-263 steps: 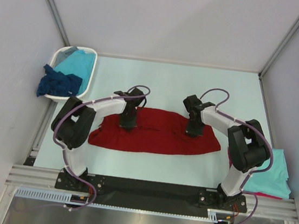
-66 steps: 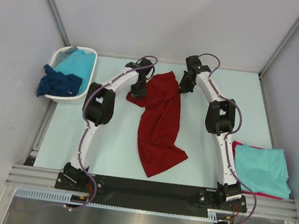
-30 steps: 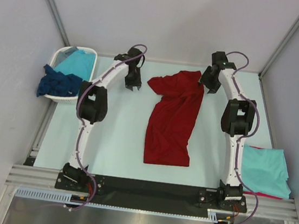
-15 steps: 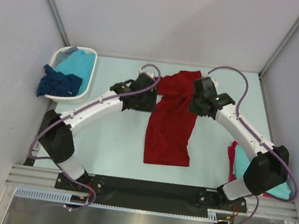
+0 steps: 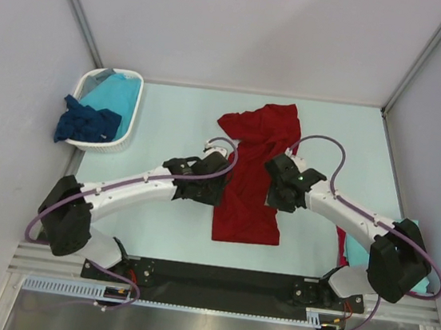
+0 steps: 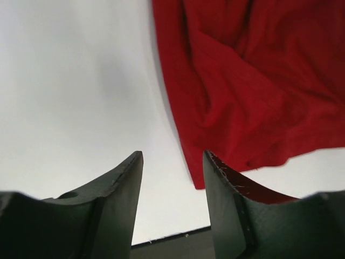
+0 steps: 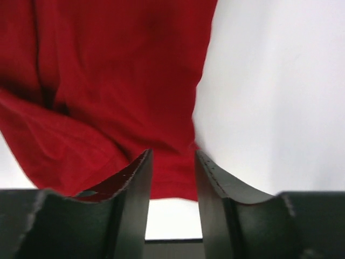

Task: Fold and stack the t-shirts
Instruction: Rotate the tshirt 90 degrees

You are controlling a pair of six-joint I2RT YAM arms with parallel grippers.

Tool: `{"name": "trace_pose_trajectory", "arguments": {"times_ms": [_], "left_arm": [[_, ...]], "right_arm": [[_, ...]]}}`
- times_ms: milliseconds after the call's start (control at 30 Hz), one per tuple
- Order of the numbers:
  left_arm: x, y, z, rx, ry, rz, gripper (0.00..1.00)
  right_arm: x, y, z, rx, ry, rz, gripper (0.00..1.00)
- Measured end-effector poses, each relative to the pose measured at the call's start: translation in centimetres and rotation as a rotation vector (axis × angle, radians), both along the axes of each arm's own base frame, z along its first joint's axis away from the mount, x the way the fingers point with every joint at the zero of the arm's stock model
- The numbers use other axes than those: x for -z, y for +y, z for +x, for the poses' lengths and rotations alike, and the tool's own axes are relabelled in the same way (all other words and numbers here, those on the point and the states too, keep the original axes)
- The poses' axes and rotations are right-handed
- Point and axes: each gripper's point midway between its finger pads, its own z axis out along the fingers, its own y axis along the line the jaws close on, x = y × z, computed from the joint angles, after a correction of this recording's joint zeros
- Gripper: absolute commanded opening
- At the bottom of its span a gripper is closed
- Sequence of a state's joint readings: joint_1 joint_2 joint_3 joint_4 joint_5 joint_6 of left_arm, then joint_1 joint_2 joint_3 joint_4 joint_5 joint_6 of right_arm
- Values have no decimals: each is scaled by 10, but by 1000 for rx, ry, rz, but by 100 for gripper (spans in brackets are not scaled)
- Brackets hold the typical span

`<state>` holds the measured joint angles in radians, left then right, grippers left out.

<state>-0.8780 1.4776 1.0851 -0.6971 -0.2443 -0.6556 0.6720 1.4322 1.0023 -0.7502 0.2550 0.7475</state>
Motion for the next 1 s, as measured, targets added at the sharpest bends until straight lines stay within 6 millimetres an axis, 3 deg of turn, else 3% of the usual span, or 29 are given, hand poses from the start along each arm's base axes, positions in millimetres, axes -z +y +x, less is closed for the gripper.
{"name": "trace_pose_trajectory", "arguments": {"times_ms": [200, 500, 667, 833, 1000], "left_arm": [[-1, -13, -25, 68, -15, -21, 54], [48, -4, -59, 107, 84, 55, 52], [59, -16, -69, 145, 97, 55, 53], [69, -32, -65, 157, 113, 58, 51], [85, -38, -67, 167, 155, 77, 33]], "right_arm": [[8, 11, -34, -34, 27, -1, 50], [46, -1, -82, -35, 125, -71, 50], [49, 1, -84, -37, 126, -70, 49], [62, 3, -83, -39, 145, -92, 48], [66, 7, -82, -46, 156, -84, 31]]}}
